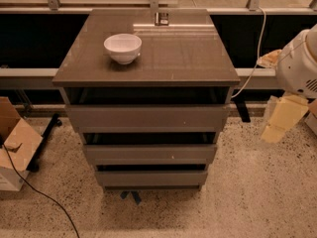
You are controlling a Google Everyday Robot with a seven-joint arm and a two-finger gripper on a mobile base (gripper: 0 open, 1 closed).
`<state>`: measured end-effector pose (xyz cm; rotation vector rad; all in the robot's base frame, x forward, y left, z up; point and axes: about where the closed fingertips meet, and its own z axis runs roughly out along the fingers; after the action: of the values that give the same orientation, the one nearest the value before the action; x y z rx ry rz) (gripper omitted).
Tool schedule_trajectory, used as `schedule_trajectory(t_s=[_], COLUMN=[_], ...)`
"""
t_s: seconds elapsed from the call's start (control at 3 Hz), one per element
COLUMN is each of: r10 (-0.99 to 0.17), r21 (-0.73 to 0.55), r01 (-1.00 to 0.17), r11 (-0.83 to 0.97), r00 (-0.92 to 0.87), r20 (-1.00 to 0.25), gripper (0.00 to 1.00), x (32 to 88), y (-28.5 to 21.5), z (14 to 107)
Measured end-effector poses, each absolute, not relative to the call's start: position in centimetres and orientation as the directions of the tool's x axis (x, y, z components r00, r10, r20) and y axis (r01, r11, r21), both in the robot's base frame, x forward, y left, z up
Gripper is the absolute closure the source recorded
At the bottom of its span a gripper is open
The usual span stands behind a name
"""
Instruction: Open bottom drawer
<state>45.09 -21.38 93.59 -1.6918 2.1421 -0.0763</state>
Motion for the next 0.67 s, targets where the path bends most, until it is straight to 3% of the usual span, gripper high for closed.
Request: schedule_trajectory(t_s=[0.67], r10=[-0.929], r21=[-0.291], r01=[-0.920], r11=[0.264], r00=[-0.161], r20=[-0.333], gripper=[0.00], x=[46.1], y=[-21.6], z=[88.0])
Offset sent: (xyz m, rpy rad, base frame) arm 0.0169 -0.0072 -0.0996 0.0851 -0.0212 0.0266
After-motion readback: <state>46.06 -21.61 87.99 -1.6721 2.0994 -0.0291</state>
